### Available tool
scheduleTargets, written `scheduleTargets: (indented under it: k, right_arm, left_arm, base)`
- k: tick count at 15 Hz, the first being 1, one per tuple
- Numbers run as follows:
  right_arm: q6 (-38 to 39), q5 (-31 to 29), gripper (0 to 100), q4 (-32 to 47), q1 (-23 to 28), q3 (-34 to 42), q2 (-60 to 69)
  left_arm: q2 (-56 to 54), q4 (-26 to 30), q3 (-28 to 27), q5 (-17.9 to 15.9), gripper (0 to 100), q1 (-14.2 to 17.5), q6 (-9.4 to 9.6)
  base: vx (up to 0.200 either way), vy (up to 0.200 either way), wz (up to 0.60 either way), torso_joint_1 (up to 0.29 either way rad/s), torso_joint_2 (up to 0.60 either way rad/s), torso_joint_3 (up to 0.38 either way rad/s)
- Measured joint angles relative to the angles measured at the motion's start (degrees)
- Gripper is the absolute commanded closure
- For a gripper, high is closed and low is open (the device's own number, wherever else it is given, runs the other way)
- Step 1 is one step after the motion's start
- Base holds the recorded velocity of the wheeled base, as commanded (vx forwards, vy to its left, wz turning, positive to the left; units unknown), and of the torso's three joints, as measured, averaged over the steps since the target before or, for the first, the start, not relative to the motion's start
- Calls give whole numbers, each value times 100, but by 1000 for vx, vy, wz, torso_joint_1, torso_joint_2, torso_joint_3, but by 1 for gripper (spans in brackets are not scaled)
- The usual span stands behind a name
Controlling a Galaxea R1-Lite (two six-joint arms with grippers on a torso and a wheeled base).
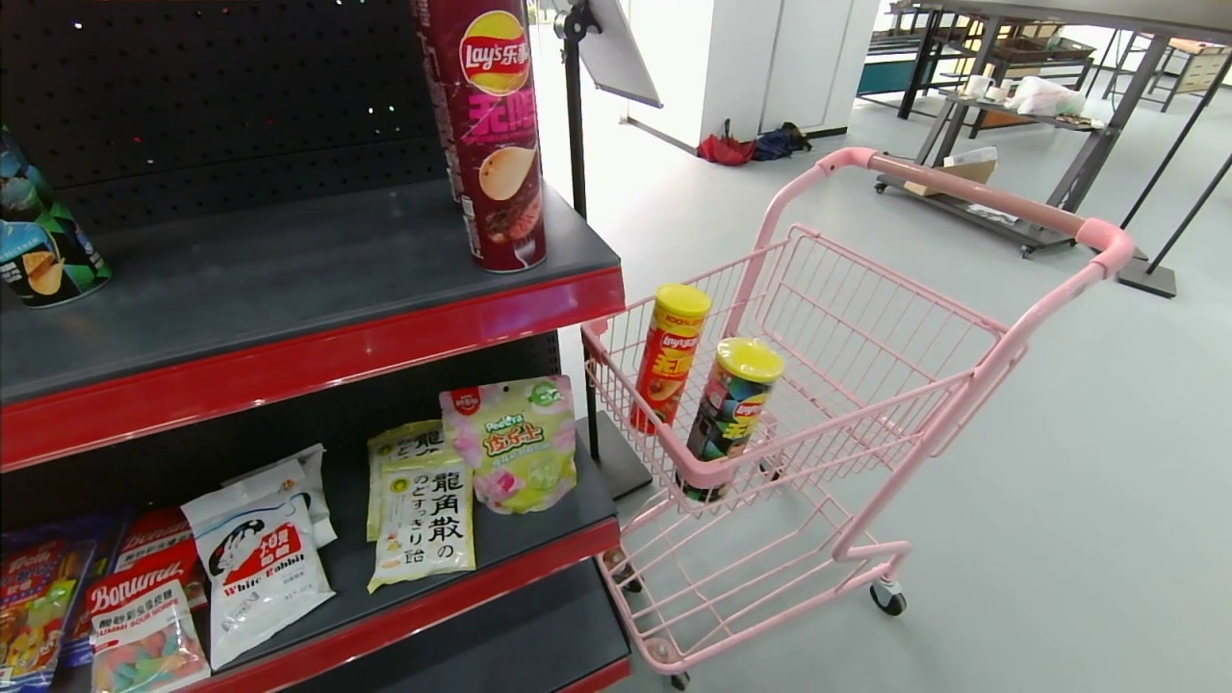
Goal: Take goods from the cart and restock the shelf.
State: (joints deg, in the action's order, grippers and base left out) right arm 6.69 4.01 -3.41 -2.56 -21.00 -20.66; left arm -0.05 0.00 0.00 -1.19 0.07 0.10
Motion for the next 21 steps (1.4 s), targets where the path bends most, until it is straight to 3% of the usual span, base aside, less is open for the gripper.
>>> scheduleTargets:
  k: [2,6,9,14,21]
  right_arm:
    - [61,165,0,-972,-250,-529,-1564]
    - [-76,502,0,-3517,-791,-538,-4799]
    - [-199,685,0,-4591,-1345,-675,-6657]
    - [-227,814,0,-4848,-1888,-1373,-8159]
    - [-177,817,0,-4857,-2153,-1835,-8898]
  left_arm:
    - [0,0,0,-2,0,0,0]
    - [0,0,0,2,0,0,-2]
    - [0,0,0,0,0,0,0]
    - [0,0,0,0,0,0,0]
    - [0,0,0,0,0,0,4]
  base:
    - [0,0,0,0,0,0]
    - [0,0,0,0,0,0]
    - [0,0,0,0,0,0]
    - [0,0,0,0,0,0]
    - [0,0,0,0,0,0]
